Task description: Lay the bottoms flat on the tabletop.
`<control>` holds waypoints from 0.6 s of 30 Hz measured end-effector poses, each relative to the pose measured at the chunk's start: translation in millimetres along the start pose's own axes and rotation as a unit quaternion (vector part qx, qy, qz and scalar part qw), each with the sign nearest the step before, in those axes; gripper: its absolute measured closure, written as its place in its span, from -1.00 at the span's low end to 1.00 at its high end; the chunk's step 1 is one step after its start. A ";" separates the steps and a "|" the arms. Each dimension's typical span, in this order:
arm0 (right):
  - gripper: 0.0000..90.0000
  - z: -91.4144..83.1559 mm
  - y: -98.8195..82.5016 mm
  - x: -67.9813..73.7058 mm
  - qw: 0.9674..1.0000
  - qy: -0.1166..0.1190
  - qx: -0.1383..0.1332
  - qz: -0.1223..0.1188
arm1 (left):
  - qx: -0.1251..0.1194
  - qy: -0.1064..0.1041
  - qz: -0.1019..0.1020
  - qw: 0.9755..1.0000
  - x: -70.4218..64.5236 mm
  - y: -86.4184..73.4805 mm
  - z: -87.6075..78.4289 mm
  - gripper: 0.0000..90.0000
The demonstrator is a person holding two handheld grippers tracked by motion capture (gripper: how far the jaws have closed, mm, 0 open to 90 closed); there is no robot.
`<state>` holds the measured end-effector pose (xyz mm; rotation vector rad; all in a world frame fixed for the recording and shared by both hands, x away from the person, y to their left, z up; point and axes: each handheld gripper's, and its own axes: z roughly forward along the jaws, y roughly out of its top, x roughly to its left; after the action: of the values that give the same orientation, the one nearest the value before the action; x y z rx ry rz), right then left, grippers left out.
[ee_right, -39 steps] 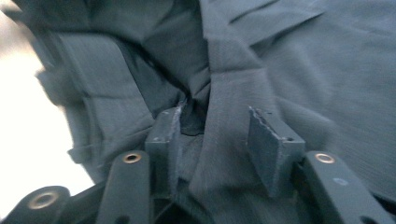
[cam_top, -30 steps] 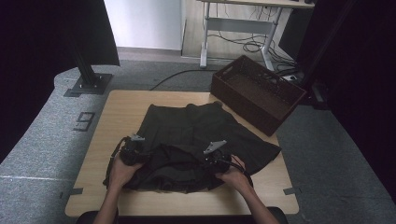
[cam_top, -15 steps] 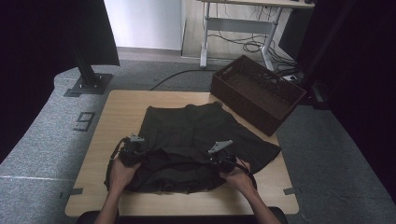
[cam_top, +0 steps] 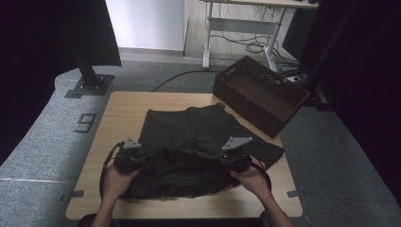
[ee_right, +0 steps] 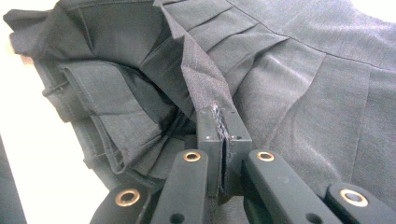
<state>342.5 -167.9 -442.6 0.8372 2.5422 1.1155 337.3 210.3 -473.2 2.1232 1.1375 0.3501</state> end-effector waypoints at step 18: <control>0.97 -15.3 -24.9 2.5 1.000 0.017 0.008 0.019 | 0.022 -0.039 0.022 0.999 -20.9 -8.1 8.2 0.85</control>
<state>323.8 -189.1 -450.5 0.8826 2.5774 1.1311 324.4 192.7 -483.0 2.1844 1.0639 0.2634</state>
